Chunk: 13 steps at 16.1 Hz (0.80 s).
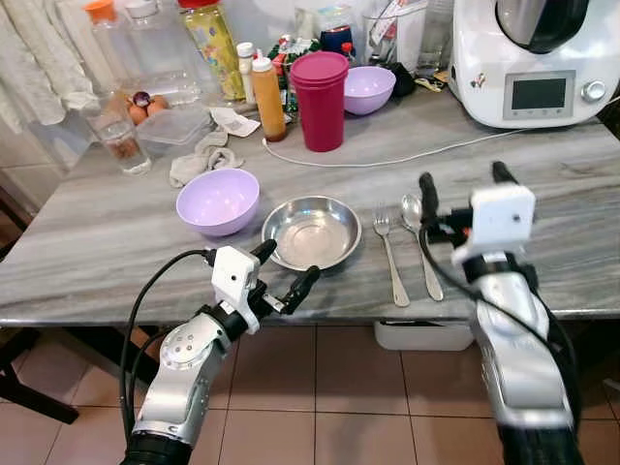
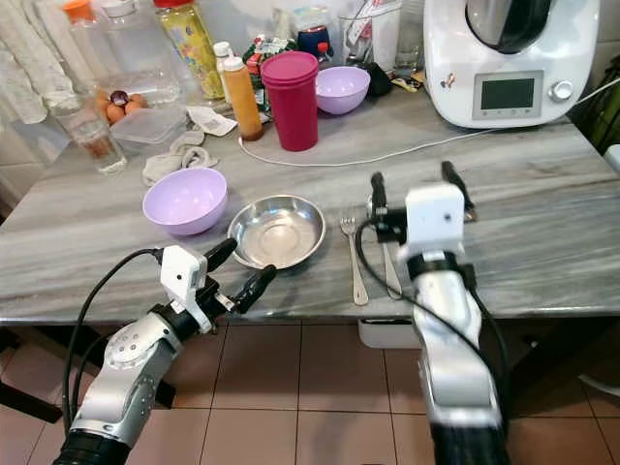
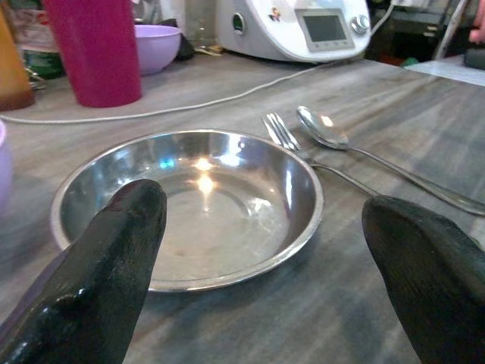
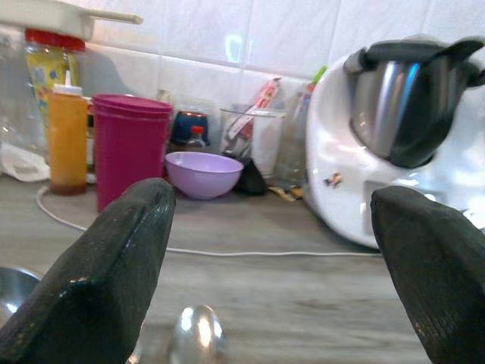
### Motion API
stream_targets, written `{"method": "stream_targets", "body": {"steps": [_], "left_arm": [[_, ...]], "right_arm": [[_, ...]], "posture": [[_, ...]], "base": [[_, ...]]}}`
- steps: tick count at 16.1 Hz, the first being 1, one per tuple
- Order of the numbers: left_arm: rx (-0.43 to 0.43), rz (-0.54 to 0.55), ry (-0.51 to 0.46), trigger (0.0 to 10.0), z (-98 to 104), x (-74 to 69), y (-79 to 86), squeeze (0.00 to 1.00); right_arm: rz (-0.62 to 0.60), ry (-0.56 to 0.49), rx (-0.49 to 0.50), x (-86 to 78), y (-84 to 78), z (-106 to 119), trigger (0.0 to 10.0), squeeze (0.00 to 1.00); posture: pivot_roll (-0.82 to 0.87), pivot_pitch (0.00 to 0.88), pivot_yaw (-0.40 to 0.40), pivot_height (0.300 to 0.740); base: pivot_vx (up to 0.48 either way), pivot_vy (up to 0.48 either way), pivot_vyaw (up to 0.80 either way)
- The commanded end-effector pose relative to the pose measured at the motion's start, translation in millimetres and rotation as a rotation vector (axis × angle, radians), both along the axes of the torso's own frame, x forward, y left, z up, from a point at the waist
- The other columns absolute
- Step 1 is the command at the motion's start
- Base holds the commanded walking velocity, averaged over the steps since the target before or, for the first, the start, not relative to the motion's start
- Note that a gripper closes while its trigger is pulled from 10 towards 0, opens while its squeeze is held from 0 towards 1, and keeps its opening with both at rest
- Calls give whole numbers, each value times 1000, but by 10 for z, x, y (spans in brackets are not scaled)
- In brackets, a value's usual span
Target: Setting the table
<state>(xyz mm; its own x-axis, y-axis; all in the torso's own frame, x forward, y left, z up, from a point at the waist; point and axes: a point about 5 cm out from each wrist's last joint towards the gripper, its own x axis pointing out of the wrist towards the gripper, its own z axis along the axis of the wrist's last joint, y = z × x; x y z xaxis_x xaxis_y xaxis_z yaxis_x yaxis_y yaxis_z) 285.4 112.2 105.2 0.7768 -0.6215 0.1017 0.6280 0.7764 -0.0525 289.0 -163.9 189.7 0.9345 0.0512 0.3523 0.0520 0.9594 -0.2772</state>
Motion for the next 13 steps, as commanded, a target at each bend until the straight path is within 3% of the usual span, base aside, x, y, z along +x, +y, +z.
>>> {"method": "stream_targets", "body": {"steps": [1,6,7,9,10,13], "left_arm": [[0,15,-2,10000,0,6,36,0],[-12,31,-12,10000,34,-3,35,0],[6,115,-1,10000,27,44,106,0],[90,280,19,10000,-60,137,266,0],[89,362,34,10000,-57,183,361,0],[112,473,7,10000,-3,218,483,0]], "right_arm": [[5,-24,-51,-76,26,11,10000,1000],[-72,86,-103,-316,-188,-214,10000,1000],[-110,134,-56,-307,-222,-251,10000,0],[-124,202,17,-295,-219,-354,10000,0],[-80,241,43,-265,-156,-402,10000,0],[-9,239,22,-146,-39,-375,10000,0]], "posture": [[-307,54,118,740],[-320,74,120,740],[-325,79,110,740],[-307,68,110,740],[-293,52,111,740],[-249,26,118,740]], "base": [[0,0,0],[0,0,0],[0,0,0],[0,0,0],[0,0,0],[0,0,0]]}}
